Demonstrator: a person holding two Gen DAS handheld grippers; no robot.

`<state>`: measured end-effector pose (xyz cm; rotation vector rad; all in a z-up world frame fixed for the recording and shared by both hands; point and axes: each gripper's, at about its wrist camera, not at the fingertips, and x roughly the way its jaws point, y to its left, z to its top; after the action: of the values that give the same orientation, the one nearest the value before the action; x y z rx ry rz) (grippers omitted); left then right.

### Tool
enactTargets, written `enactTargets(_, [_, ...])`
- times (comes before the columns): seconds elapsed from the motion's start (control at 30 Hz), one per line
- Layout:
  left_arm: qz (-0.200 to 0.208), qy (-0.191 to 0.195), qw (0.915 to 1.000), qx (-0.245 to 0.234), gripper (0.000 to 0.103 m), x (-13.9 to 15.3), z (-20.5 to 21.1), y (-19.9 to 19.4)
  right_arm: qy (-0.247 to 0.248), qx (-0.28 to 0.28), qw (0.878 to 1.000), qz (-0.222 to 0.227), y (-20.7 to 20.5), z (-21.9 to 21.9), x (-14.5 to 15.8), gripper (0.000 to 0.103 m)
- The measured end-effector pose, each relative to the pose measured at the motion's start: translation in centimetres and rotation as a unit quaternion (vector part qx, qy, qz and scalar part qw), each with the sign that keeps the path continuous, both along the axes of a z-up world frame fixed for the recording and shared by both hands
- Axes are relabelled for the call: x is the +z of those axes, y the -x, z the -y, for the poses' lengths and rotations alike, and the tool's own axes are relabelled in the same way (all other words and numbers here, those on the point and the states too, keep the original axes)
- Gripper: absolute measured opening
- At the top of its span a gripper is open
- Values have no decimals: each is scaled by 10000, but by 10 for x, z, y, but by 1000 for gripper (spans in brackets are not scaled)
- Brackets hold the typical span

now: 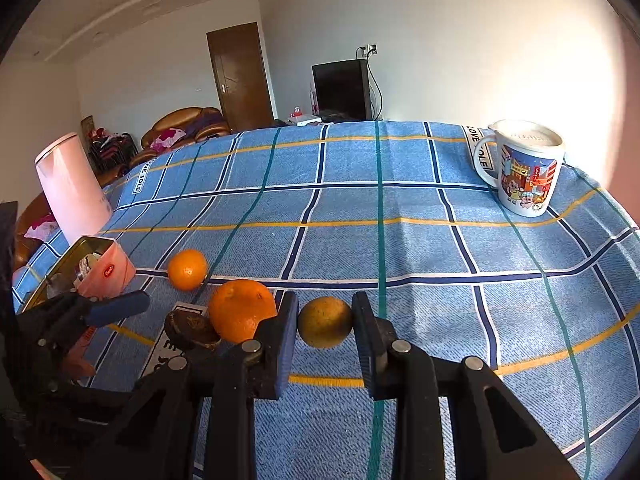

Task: Organize fruits
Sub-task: 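Grasp a brown snack with the left tool while the right tool grasps another yellow-green fruit, then lift the brown snack with the left tool while the right tool carries its fruit toward the tin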

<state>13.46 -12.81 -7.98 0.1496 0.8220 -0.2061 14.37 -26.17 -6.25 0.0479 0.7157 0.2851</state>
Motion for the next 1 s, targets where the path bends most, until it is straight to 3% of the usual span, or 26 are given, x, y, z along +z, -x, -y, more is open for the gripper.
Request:
enactTargets(0.17, [-411, 270, 9988, 59, 55, -9, -4, -14, -53, 33, 10000, 8, 1, -1, -1, 29])
enactTargets(0.27, [-386, 260, 9989, 5, 44, -9, -2, -12, -85, 15, 10000, 33, 2, 0, 0, 29])
enactTargets(0.5, [-220, 388, 9990, 34, 43, -3, -7, -8, -94, 44, 9999, 132, 5, 0, 2, 29])
enactTargets(1.0, [683, 343, 9966, 307, 43, 19, -15, 12, -369, 296, 9972, 583, 20, 2, 13, 29])
